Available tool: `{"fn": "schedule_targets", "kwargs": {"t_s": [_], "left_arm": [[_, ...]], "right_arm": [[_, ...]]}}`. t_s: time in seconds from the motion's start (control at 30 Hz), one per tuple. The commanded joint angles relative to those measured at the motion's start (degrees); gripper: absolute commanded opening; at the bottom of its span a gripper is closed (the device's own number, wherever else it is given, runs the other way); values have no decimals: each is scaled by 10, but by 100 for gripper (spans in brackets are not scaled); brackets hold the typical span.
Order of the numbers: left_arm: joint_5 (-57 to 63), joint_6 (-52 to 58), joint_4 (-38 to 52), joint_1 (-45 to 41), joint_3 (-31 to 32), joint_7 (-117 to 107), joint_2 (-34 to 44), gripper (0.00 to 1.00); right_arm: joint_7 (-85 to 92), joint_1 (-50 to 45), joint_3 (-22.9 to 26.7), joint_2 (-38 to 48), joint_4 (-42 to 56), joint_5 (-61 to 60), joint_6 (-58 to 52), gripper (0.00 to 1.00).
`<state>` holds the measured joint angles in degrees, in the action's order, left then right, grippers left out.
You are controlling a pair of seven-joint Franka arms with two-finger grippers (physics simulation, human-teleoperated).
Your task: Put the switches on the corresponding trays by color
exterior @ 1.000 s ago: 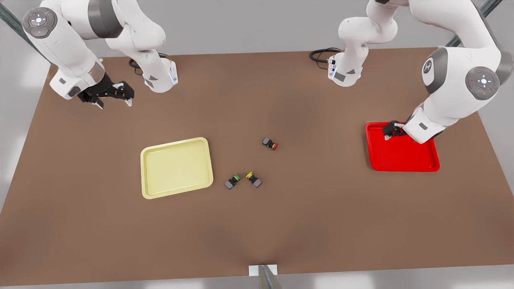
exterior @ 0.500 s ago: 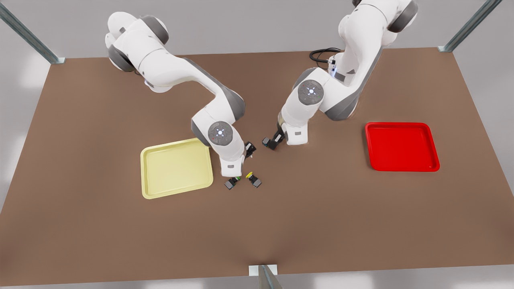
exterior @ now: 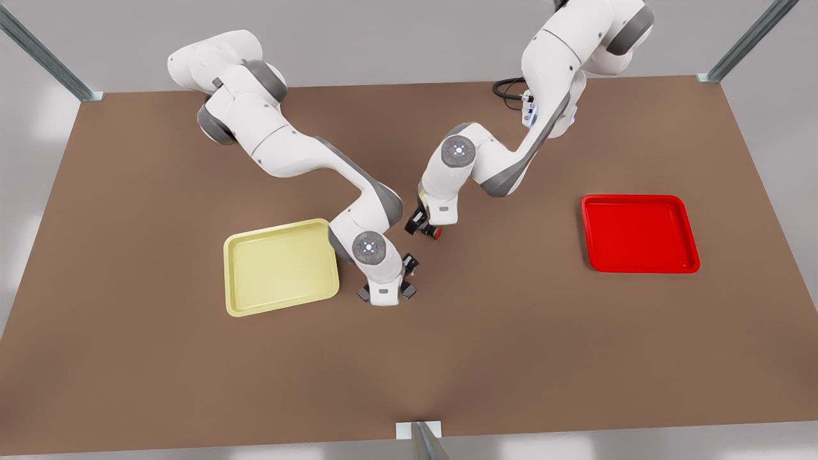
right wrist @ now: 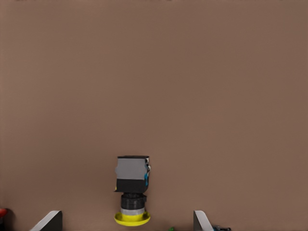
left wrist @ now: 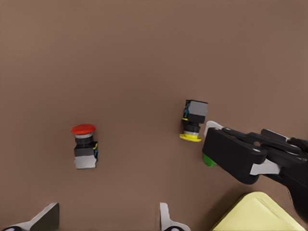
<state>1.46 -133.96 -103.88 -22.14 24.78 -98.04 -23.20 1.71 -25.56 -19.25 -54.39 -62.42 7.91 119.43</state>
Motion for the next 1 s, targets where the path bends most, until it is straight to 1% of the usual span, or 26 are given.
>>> {"fn": "schedule_targets", "kwargs": {"t_s": [0.0, 0.13, 0.27, 0.37, 0.47, 0.8, 0.83, 0.87, 0.9, 0.97], "left_arm": [[4, -7, 0, 0, 0, -7, -3, 100], [25, -7, 0, 0, -2, -1, -21, 100], [29, -44, -42, 0, -17, 0, -26, 100], [29, -80, -75, 0, -18, 0, -27, 100], [43, -111, -105, -1, -19, 1, -36, 100], [82, -112, -106, -21, -19, -36, -79, 100], [98, -117, -106, -21, -19, -36, -83, 99], [98, -120, -106, -21, -19, -36, -85, 94], [99, -125, -106, -21, -19, -36, -91, 91], [99, -135, -106, -21, -22, -36, -98, 87]], "right_arm": [[-6, -6, 2, -1, 4, 0, 1, 100], [-4, -5, 4, -21, 6, 0, 1, 100], [-3, -4, 4, -36, 7, -1, 3, 100], [-5, -5, 10, -43, 8, 0, 39, 100], [-6, -5, 11, -59, 20, 0, 46, 100], [-6, -6, 8, -86, 30, -4, 45, 100], [-6, -6, 7, -89, 30, -4, 46, 100], [-6, -6, 6, -90, 34, -4, 46, 100], [-6, -6, 6, -91, 34, -4, 46, 100], [-6, -6, 7, -95, 37, -4, 47, 100]]}}
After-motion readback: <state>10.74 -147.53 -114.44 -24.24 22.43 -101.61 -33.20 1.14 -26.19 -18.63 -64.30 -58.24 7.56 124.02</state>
